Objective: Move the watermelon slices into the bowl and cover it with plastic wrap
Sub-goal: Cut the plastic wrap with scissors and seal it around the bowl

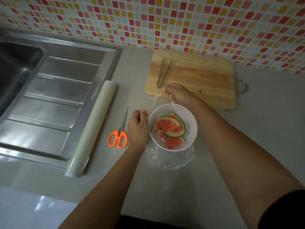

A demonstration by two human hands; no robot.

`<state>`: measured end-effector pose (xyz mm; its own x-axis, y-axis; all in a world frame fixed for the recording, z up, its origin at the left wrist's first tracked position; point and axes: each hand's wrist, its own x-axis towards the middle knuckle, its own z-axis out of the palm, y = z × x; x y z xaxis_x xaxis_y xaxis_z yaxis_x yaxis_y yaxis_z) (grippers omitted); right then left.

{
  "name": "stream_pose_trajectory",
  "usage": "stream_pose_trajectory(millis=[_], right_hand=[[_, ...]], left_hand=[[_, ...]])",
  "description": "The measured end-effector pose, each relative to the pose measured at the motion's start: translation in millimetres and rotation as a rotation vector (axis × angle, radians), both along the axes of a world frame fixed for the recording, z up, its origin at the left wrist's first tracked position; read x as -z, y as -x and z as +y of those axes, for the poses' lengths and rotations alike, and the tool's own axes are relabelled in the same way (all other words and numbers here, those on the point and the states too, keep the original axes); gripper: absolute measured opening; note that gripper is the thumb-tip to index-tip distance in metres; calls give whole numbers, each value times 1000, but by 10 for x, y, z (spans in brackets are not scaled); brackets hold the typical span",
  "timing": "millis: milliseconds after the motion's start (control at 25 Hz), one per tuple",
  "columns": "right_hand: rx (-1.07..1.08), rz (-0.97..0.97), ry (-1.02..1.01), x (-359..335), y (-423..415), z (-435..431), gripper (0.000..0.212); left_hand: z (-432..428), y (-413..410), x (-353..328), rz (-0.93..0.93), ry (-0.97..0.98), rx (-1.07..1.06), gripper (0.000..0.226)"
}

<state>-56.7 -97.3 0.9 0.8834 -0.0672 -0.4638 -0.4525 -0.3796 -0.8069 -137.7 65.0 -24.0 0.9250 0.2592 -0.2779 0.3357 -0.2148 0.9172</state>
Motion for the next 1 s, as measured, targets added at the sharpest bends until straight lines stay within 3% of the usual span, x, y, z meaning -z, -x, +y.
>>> stream_pose_trajectory(millis=[160,320,480,680,800,920,1000], right_hand=[[-49,-57,-9,-1,33,-35,29],[88,-157,-54,67,37,23,20],[192,-233,57,160,59,54,23],[189,-147,96,203,49,34,18],[183,-132,136,222,49,30,15],[182,-142,151,217,48,42,6],[159,-154,158,204,45,52,16]], left_hand=[[16,-7,4,65,32,-7,35],[40,30,27,63,1,39,37],[-30,35,31,44,88,-48,33],[-41,41,39,197,301,-116,41],[-59,43,2,165,261,-139,25],[9,64,-30,30,257,25,30],[79,65,-42,-8,304,161,32]])
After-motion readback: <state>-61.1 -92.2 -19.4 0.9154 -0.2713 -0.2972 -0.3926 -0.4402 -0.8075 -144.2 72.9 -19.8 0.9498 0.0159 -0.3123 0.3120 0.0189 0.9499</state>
